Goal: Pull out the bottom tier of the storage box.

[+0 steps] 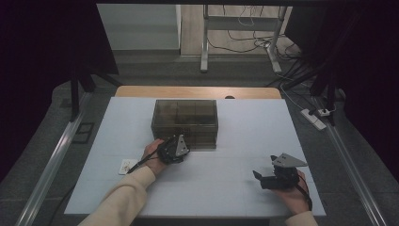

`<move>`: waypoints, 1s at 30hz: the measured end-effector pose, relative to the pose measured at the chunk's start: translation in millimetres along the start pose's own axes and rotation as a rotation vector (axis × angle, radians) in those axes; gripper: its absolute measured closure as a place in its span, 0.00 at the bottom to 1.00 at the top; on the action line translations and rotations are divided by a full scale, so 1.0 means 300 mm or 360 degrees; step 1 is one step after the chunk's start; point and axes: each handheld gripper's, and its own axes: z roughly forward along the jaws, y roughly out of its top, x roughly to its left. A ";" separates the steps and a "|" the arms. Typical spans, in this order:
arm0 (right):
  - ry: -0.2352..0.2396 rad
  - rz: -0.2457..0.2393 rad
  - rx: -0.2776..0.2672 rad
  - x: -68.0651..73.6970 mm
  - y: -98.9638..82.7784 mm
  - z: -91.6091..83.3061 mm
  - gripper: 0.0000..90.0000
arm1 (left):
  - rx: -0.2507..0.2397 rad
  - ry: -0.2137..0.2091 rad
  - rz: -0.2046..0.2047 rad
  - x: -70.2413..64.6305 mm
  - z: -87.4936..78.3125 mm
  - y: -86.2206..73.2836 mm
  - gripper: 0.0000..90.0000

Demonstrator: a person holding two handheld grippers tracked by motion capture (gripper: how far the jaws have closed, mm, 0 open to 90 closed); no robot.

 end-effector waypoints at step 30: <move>0.0008 -0.0003 0.0004 -0.001 -0.002 -0.002 0.10 | 0.0011 -0.0065 0.0016 -0.008 -0.020 -0.004 0.66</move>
